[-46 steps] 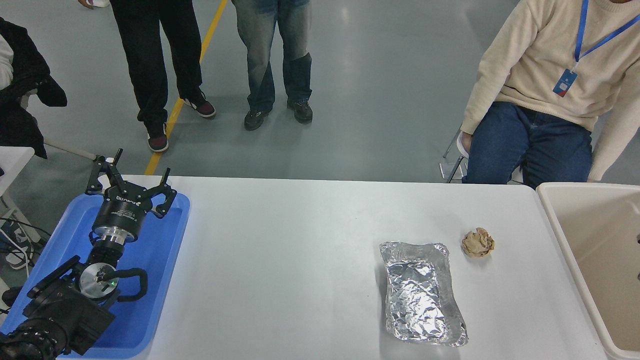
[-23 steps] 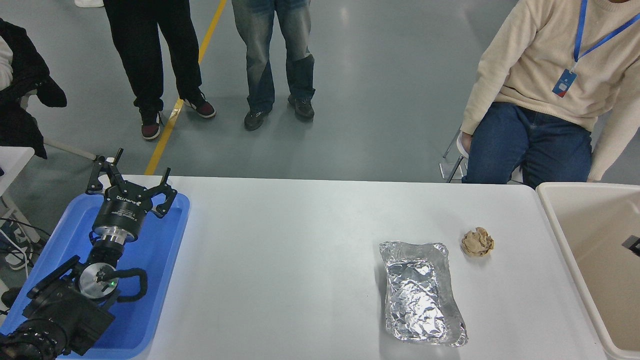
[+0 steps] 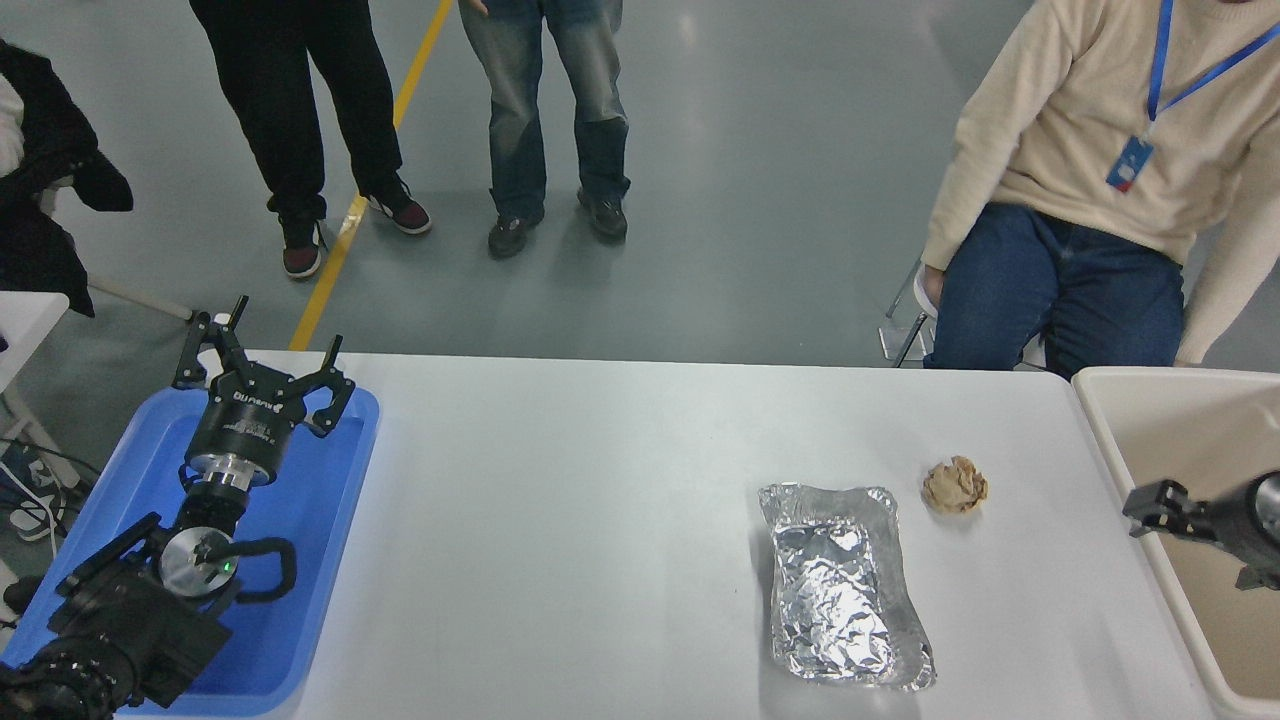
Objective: Pick up paper cup place in dustbin
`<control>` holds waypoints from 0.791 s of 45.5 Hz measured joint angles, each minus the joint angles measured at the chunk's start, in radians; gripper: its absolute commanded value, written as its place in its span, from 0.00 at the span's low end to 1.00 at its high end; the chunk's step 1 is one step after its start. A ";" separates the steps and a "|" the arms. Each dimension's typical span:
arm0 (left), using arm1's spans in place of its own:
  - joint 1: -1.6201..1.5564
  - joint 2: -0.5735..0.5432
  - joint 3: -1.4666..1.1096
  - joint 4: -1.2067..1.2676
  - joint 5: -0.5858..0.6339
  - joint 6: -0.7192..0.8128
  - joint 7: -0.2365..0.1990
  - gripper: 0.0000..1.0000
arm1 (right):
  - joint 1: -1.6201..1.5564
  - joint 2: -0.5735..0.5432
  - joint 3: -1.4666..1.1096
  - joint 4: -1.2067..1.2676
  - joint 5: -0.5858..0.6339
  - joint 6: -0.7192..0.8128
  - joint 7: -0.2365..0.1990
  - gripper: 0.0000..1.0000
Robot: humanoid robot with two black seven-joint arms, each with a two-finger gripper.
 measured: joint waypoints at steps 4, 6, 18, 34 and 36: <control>0.000 0.000 0.000 0.000 0.000 0.000 0.000 1.00 | 0.095 0.012 -0.039 0.032 0.000 0.114 0.000 1.00; 0.000 0.000 0.000 0.000 0.000 0.000 0.000 1.00 | 0.129 0.019 -0.050 0.042 0.000 0.157 0.000 1.00; 0.000 0.000 0.000 0.000 0.000 0.000 0.000 1.00 | 0.335 0.097 -0.096 0.098 0.000 0.310 0.000 1.00; 0.000 0.000 0.000 0.000 0.000 0.000 0.000 1.00 | 0.522 0.262 -0.110 0.140 0.003 0.358 0.000 1.00; 0.000 0.000 0.000 0.000 0.000 0.000 0.000 1.00 | 0.534 0.282 -0.109 0.142 0.005 0.360 0.000 1.00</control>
